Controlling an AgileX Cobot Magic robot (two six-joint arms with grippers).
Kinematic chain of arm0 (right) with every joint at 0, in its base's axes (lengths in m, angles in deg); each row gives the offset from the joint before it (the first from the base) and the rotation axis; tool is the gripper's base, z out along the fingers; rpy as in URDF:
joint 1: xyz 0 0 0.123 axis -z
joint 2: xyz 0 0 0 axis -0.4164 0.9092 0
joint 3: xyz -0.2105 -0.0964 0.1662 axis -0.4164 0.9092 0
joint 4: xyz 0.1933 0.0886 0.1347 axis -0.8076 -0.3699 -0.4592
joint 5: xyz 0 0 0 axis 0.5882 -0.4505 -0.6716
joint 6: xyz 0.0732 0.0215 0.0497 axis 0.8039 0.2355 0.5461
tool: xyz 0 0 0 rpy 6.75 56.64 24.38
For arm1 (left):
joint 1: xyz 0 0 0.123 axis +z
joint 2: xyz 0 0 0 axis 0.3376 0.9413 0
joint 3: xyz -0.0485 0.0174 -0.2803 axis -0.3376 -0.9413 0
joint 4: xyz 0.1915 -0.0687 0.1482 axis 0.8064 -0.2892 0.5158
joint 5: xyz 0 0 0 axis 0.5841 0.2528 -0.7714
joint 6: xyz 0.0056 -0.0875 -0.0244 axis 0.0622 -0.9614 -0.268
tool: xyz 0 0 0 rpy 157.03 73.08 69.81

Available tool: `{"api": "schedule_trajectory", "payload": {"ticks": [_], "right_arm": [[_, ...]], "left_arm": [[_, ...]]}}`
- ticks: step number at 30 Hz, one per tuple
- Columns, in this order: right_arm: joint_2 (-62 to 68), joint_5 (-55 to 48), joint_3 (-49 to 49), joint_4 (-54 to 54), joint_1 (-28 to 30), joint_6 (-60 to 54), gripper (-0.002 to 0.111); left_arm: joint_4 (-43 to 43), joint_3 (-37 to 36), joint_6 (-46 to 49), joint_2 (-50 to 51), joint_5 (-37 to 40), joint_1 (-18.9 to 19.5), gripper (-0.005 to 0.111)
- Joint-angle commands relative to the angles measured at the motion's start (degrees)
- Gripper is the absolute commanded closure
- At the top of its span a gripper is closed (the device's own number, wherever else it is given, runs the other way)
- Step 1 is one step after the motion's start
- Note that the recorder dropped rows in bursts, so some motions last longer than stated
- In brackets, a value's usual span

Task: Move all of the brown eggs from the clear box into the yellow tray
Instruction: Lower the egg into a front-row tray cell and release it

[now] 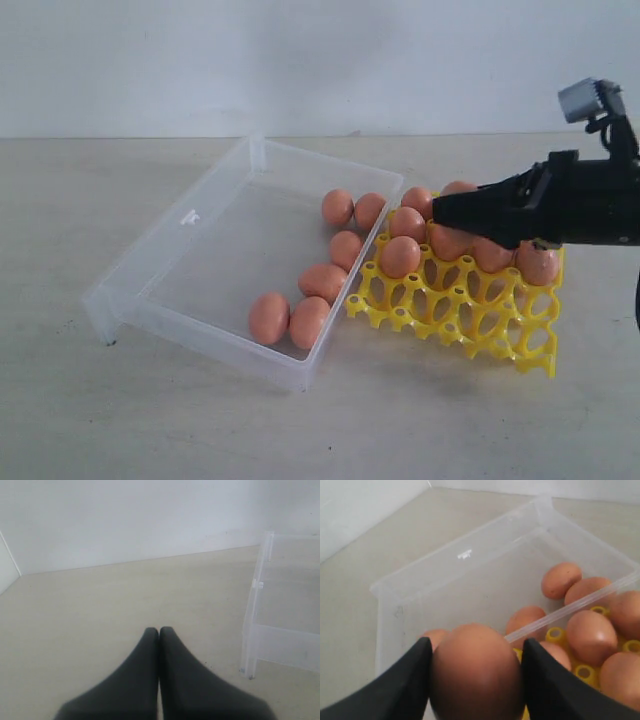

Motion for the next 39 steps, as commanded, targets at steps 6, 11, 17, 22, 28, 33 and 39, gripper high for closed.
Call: {"api": "schedule_trajectory", "payload": {"ticks": [6, 11, 17, 22, 28, 33, 39], "right_arm": [[5.00, -6.68, 0.27, -0.84, -4.53, -4.02, 0.109], [5.47, -11.47, 0.27, -5.09, -4.42, -9.03, 0.109], [8.81, -11.04, 0.27, -12.78, -4.42, -16.89, 0.109], [10.63, -9.52, 0.27, -15.90, -4.42, -20.43, 0.109], [11.95, -9.09, 0.27, -19.42, -4.42, -21.41, 0.109], [13.16, -7.58, 0.27, -19.60, -4.42, -22.23, 0.109], [13.58, -7.18, 0.27, -22.37, -4.42, -24.83, 0.109]], "left_arm": [[-0.21, -0.18, -0.52, -0.10, -0.41, -0.04, 0.111], [-0.21, -0.18, -0.52, -0.10, -0.41, -0.04, 0.111], [-0.21, -0.18, -0.52, -0.10, -0.41, -0.04, 0.111], [-0.21, -0.18, -0.52, -0.10, -0.41, -0.04, 0.111], [-0.21, -0.18, -0.52, -0.10, -0.41, -0.04, 0.111], [-0.21, -0.18, -0.52, -0.10, -0.41, -0.04, 0.111], [-0.21, -0.18, -0.52, -0.10, -0.41, -0.04, 0.111]]}}
